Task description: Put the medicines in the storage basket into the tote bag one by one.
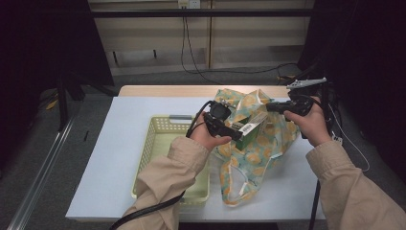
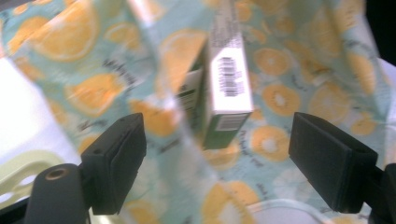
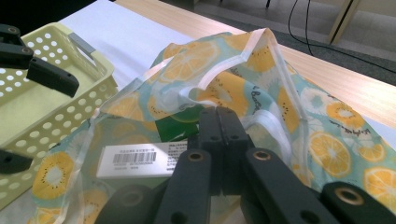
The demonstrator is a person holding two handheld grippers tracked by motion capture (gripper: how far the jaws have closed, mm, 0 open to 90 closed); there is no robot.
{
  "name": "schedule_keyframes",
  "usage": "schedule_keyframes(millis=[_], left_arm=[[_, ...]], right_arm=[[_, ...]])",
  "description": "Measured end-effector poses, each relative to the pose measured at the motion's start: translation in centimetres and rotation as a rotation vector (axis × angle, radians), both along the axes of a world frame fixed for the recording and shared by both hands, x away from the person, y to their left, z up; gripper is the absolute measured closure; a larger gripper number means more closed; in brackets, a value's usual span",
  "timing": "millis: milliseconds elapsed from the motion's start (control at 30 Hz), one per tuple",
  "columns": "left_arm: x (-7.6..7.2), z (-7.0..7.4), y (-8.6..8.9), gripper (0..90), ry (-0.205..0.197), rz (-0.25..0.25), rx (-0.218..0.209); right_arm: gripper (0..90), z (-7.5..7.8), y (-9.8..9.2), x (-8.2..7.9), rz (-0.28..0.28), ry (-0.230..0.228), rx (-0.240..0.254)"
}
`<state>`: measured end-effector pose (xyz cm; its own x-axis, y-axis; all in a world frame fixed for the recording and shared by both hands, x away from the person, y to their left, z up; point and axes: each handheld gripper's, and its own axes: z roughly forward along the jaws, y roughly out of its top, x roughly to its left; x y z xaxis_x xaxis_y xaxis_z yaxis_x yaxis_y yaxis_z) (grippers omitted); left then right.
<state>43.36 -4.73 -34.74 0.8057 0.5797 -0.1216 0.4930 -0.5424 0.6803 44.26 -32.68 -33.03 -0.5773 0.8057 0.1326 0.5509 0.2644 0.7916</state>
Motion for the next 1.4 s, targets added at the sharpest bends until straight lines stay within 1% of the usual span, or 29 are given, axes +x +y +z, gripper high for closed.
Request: schedule_keyframes(millis=[67, 167, 233, 267, 300, 333, 367, 433, 500, 567, 600, 633, 700, 733, 767, 833, 867, 1000, 1067, 1100, 1133, 1200, 1233, 1300, 1400], left_arm=[[0.3, -0.5, 0.0, 18.6, 0.001, 0.007, 0.012], [0.8, -1.3, -0.2, 18.8, 0.015, 0.016, 0.029], [1.0, -1.9, -0.4, 19.0, 0.017, 0.029, 0.045], [1.2, -2.2, -0.4, 19.8, 0.029, 0.022, 0.048], [1.2, -2.4, -0.5, 21.2, 0.023, 0.029, 0.061], [1.3, -2.7, -0.6, 21.8, 0.031, 0.026, 0.061], [1.3, -2.9, -0.6, 22.7, 0.031, 0.022, 0.070], [1.4, -3.1, -0.7, 30.6, 0.030, 0.012, 0.092], [1.4, -3.2, -0.8, 34.2, 0.034, 0.007, 0.100], [1.4, -3.2, -1.0, 41.6, 0.042, 0.011, 0.109], [1.3, -3.3, -1.1, 46.1, 0.053, 0.021, 0.102], [1.3, -3.3, -1.0, 52.0, 0.057, 0.008, 0.112], [1.2, -3.3, -1.1, 60.2, 0.067, 0.002, 0.122], [1.0, -3.3, -1.1, 68.0, 0.076, 0.002, 0.122], [1.0, -3.2, -1.1, 73.5, 0.079, -0.009, 0.132], [0.8, -3.1, -1.1, 82.8, 0.086, -0.007, 0.121], [0.7, -3.0, -1.1, 89.3, 0.092, -0.004, 0.112], [0.7, -2.7, -0.8, 90.0, 0.117, 0.008, 0.084], [0.8, -2.3, -0.5, 90.0, 0.115, 0.012, 0.072], [0.8, -2.1, -0.3, 90.0, 0.118, 0.013, 0.057], [0.8, -1.8, -0.2, 90.0, 0.121, 0.012, 0.039], [0.8, -1.2, 0.1, 90.0, 0.124, 0.025, 0.004], [0.8, -0.9, 0.2, 90.0, 0.124, 0.023, 0.000], [0.9, -0.3, 0.5, 90.0, 0.136, 0.022, -0.027], [1.1, 0.8, 0.9, 90.0, 0.125, 0.035, -0.041]], right_arm=[[90.0, 0.0, -0.3, 0.0, -0.009, 0.001, -0.002], [90.0, 0.1, -0.6, -0.1, -0.009, -0.001, 0.001], [90.0, 0.1, -0.7, -0.1, -0.009, -0.002, 0.003], [90.0, 0.1, -0.7, -0.1, -0.008, -0.004, 0.005], [90.0, 0.1, -0.8, -0.1, -0.008, -0.004, 0.007], [90.0, 0.1, -0.8, -0.2, -0.008, -0.005, 0.006], [90.0, 0.2, -0.9, -0.2, -0.008, -0.006, 0.008], [90.0, 0.2, -0.9, -0.3, -0.003, -0.010, 0.007], [90.0, 0.3, -1.0, -0.3, -0.002, -0.011, 0.012], [90.0, 0.4, -1.1, -0.4, -0.002, -0.015, 0.014], [90.0, 0.4, -1.1, -0.5, -0.002, -0.016, 0.015], [90.0, 0.4, -1.1, -0.5, -0.003, -0.017, 0.015], [90.0, 0.4, -1.0, -0.5, -0.001, -0.018, 0.017], [90.0, 0.4, -1.0, -0.5, 0.002, -0.020, 0.016], [90.0, 0.3, -0.9, -0.6, 0.003, -0.019, 0.016], [90.0, 0.2, -0.9, -0.6, 0.003, -0.020, 0.018], [90.0, 0.1, -0.8, -0.6, 0.003, -0.018, 0.018], [90.0, -0.2, -0.5, -0.7, 0.010, -0.014, 0.023], [90.0, -0.3, -0.4, -0.7, 0.011, -0.012, 0.023], [90.0, -0.4, -0.4, -0.6, 0.014, -0.012, 0.023], [90.0, -0.4, -0.3, -0.7, 0.015, -0.010, 0.021], [90.0, -0.5, -0.2, -0.7, 0.019, -0.011, 0.023], [90.0, -0.6, -0.2, -0.7, 0.020, -0.008, 0.022], [90.0, -0.7, 0.0, -0.7, 0.026, -0.005, 0.020], [90.0, -0.6, 0.2, -0.8, 0.034, -0.009, 0.025]])
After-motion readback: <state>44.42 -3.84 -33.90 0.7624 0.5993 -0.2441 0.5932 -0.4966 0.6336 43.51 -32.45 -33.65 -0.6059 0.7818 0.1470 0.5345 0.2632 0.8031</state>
